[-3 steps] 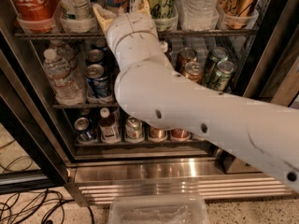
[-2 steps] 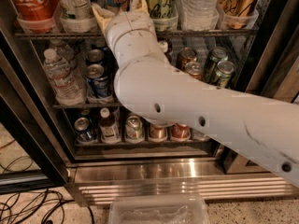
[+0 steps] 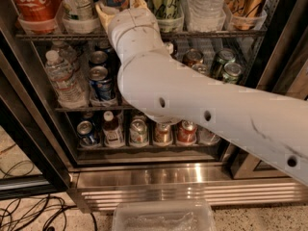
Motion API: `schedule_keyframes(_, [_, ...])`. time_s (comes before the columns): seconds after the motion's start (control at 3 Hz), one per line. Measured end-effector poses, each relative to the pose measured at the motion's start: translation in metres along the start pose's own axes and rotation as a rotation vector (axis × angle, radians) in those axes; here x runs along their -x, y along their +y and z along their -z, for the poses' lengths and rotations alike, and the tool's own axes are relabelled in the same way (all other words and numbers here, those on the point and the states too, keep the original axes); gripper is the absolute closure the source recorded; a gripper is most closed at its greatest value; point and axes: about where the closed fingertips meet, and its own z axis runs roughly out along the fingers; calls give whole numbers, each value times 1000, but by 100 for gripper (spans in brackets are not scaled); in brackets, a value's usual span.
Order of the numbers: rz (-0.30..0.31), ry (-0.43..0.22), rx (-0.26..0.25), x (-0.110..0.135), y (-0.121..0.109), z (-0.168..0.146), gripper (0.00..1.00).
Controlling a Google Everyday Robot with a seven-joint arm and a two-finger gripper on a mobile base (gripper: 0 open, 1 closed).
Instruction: Pick redbull can from top shelf of fridge
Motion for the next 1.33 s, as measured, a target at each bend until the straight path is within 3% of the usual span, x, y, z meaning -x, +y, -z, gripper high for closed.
schedule_keyframes(0.33, [-8, -1, -3, 3, -2, 0, 100])
schedule_keyframes(0.67, [-9, -1, -2, 3, -2, -1, 100])
schedule_keyframes(1.33, [-59, -45, 34, 42, -7, 1, 100])
